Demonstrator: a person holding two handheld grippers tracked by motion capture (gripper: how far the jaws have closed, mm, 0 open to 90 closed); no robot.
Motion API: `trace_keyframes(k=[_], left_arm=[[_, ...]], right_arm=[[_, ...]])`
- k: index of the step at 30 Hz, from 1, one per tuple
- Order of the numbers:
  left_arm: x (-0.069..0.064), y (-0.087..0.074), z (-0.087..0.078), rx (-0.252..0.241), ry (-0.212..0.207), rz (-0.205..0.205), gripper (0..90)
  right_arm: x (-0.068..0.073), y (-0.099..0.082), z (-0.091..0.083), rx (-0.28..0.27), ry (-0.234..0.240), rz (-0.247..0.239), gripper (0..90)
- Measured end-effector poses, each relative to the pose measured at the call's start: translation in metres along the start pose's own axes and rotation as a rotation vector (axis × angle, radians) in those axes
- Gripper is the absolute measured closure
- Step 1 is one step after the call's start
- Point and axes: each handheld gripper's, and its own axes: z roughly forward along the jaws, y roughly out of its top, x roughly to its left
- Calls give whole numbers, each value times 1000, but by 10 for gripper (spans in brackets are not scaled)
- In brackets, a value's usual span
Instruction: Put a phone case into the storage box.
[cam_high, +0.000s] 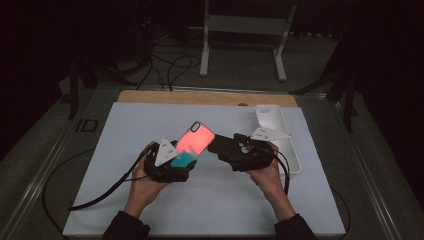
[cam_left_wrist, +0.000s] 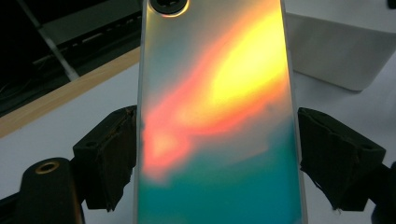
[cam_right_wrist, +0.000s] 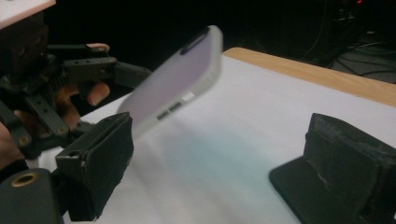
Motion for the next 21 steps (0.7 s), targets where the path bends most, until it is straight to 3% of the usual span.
trace_keyframes(k=[7,12,13,14,15,16,17,18,19,20,21], left_arm=[[-11,7,4,-23,-21,32,170],[-17,12,6,-48,-37,39,170],[-18,13,6,-46,-36,45,170],[-19,13,7,-46,-37,45,170],[-21,13,8,-47,-40,45,170],[-21,13,8,-47,-40,45,170],[-23,13,9,-42,-41,54,170],[-23,13,9,-42,-41,54,170],[-23,13,11,-37,-40,54,170],[-24,13,11,-37,-40,55,170],[-24,13,12,-37,-41,51,170]], right_arm=[[4,6,14,9,29,25,87],[4,7,19,16,64,62,156],[5,6,21,17,76,69,238],[5,6,21,17,76,69,238],[5,6,22,14,93,89,337],[5,6,22,14,93,89,337],[6,7,23,20,106,110,453],[6,7,23,20,106,110,453],[7,7,25,29,104,128,533],[7,7,25,29,104,128,533],[7,7,27,33,110,141,605]])
